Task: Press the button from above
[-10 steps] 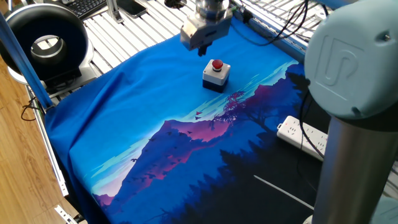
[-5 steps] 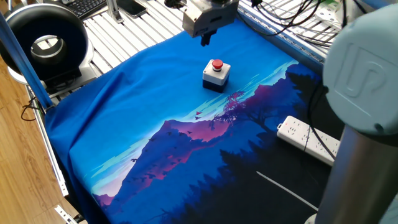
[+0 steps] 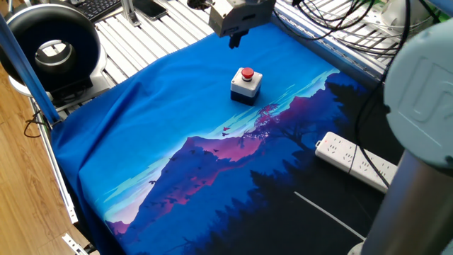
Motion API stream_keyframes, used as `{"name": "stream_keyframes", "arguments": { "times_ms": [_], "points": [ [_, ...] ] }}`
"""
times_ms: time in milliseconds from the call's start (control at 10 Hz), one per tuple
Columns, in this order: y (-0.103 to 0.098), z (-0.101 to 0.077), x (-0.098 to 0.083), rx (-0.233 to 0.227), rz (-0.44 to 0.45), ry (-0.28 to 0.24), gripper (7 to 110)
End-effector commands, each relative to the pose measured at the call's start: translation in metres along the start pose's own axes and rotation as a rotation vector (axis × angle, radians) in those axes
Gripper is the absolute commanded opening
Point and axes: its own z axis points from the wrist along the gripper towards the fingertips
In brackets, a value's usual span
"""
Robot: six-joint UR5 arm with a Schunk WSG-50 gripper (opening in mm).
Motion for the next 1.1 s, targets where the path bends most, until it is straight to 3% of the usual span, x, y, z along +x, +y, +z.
{"name": "stream_keyframes", "arguments": {
  "times_ms": [0, 500, 1000],
  "points": [
    [0.004, 0.016, 0.01, -0.013, 0.021, -0.063, 7],
    [0.001, 0.019, 0.029, 0.002, 0.013, -0.008, 7],
    [-0.022, 0.017, 0.061, 0.121, 0.023, 0.102, 7]
  ]
}}
